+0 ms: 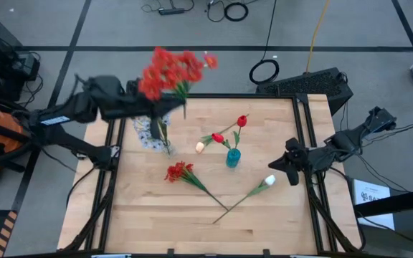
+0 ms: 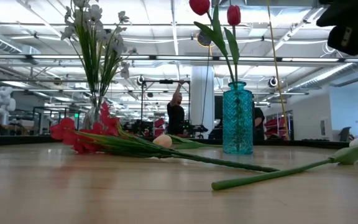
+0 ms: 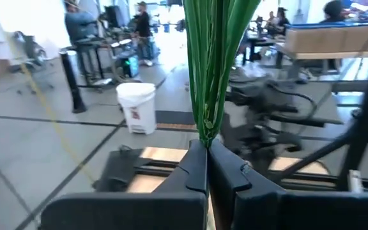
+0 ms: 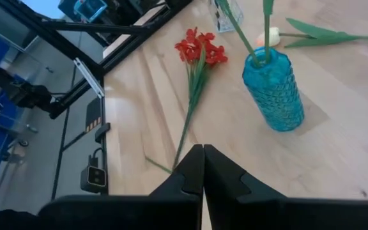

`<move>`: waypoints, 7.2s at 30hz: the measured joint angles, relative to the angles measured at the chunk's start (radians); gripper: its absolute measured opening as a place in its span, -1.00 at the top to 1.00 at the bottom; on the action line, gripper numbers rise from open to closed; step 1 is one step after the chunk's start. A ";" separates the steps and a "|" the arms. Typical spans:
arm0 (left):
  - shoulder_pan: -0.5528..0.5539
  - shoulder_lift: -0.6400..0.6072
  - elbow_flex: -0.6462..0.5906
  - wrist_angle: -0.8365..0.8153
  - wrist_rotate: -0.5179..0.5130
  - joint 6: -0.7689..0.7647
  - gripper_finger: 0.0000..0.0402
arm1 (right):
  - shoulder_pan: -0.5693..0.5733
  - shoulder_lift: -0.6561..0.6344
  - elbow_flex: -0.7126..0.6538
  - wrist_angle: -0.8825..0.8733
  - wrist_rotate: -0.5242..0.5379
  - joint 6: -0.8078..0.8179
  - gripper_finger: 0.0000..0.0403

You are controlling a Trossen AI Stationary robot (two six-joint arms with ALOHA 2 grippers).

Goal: Sort flowers into vase by color
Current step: Put the top red flowers into the blue vase

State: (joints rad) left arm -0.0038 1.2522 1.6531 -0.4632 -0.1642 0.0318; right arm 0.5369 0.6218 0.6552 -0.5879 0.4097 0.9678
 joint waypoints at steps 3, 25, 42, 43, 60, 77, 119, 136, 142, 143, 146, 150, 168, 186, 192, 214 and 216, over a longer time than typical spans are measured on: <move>-0.101 0.049 0.000 0.035 -0.062 -0.036 1.00 | 0.000 -0.013 0.000 -0.002 -0.006 -0.024 1.00; -0.328 0.518 -0.001 0.471 -0.364 -0.254 1.00 | 0.000 -0.069 0.000 0.040 -0.062 -0.281 1.00; -0.270 0.708 -0.002 0.787 -0.243 -0.262 1.00 | 0.000 -0.014 0.002 0.335 -0.062 -0.512 1.00; -0.270 0.709 -0.002 0.784 -0.243 -0.262 1.00 | 0.000 -0.006 0.002 0.340 -0.062 -0.512 0.99; -0.270 0.708 -0.001 0.757 -0.240 -0.261 1.00 | 0.000 0.142 0.002 0.520 -0.041 -0.614 0.42; -0.270 0.708 -0.001 0.728 -0.240 -0.260 1.00 | -0.008 0.197 0.002 0.590 0.016 -0.636 0.61; -0.268 0.465 -0.064 0.461 -0.118 -0.261 0.43 | -0.014 0.175 0.000 0.540 0.197 -0.605 0.98; -0.219 -0.037 -0.507 0.510 -0.047 -0.253 0.56 | -0.080 0.331 0.000 0.636 0.314 -0.574 0.98; -0.219 -0.154 -0.507 0.379 -0.047 -0.227 0.56 | -0.163 0.438 0.001 0.763 0.327 -0.696 0.98; -0.219 -0.169 -0.507 0.357 -0.047 -0.226 0.56 | -0.176 0.458 0.001 0.779 0.324 -0.701 0.98; -0.219 -0.202 -0.507 0.303 -0.047 -0.226 0.56 | -0.202 0.503 0.002 0.805 0.325 -0.719 0.98; -0.219 -0.221 -0.507 0.265 -0.047 -0.224 0.56 | -0.220 0.537 0.002 0.801 0.327 -0.719 0.98; -0.219 -0.225 -0.508 0.234 -0.047 -0.207 0.56 | -0.256 0.665 -0.013 0.800 0.354 -0.651 0.98; -0.219 -0.225 -0.508 0.247 -0.048 -0.234 0.56 | -0.256 0.667 -0.064 0.801 0.326 -0.548 0.76; -0.219 -0.225 -0.508 0.247 -0.048 -0.235 0.56 | -0.255 0.654 -0.063 0.800 0.264 -0.571 0.73; -0.219 -0.225 -0.508 0.243 -0.048 -0.235 0.56 | -0.254 0.569 -0.063 0.735 0.112 -0.534 0.41; -0.219 -0.225 -0.508 0.243 -0.048 -0.235 0.56 | -0.254 0.567 -0.063 0.735 0.077 -0.533 0.37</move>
State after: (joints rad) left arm -0.2226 1.0271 1.1450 -0.2199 -0.2127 -0.2028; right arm 0.2832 1.1889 0.5926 0.1470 0.4868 0.4344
